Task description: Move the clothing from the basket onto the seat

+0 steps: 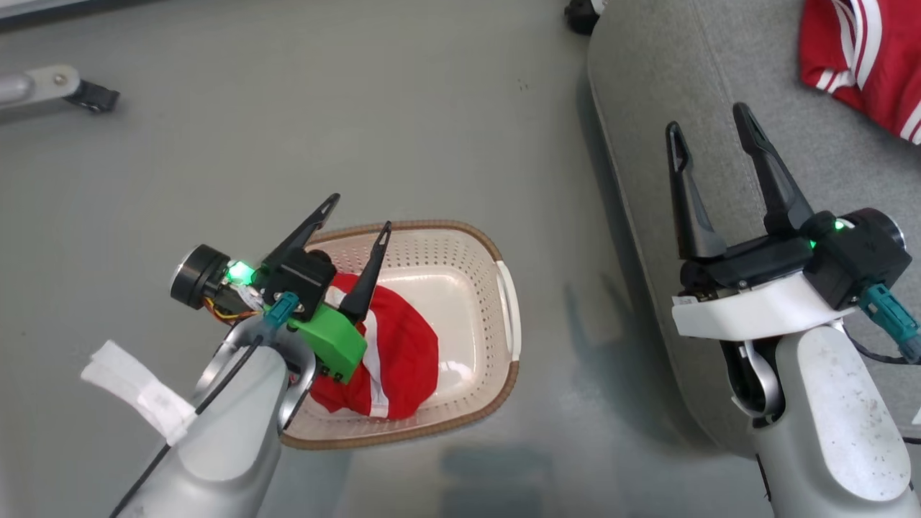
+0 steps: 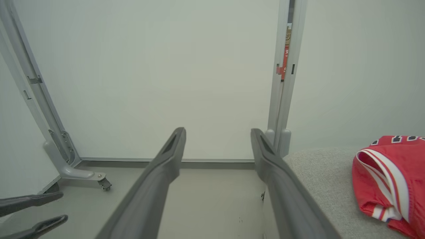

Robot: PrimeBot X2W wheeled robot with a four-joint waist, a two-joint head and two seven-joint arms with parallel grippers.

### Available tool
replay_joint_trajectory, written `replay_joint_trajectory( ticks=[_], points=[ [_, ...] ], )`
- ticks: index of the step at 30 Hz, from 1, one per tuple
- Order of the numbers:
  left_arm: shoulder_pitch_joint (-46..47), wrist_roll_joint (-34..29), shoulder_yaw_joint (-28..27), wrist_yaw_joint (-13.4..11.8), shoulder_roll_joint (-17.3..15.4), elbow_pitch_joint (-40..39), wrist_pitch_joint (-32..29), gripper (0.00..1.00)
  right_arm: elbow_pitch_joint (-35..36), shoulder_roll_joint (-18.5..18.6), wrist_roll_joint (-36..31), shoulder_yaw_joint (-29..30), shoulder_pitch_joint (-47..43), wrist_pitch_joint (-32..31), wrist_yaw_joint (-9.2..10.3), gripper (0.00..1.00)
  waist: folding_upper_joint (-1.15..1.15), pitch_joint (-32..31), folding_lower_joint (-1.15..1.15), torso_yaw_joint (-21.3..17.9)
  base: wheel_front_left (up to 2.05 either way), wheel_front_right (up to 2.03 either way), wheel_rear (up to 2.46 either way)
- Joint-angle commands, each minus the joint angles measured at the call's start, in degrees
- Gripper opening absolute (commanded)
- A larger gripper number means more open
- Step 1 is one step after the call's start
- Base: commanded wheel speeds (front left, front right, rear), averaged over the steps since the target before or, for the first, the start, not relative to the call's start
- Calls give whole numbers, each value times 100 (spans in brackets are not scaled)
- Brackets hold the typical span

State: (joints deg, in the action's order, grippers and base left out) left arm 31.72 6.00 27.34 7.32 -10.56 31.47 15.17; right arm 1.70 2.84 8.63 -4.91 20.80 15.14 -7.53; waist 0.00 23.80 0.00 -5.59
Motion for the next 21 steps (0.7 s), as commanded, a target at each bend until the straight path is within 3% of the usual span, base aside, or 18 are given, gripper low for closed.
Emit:
replay_joint_trajectory(
  ticks=[1, 21],
  points=[
    [195, 31, 108, 21, -88, 129, -4, 100, 37, 9, 37, -18, 124, 1, 8, 100, 0, 582, 0, -445, 0, 0, 0],
    [1591, 223, 1796, 19, -476, 2389, -5, 100, 345, 9, 150, -379, 978, 1, 8, 100, 0, 2062, 0, -916, 0, 0, 0]
  ],
)
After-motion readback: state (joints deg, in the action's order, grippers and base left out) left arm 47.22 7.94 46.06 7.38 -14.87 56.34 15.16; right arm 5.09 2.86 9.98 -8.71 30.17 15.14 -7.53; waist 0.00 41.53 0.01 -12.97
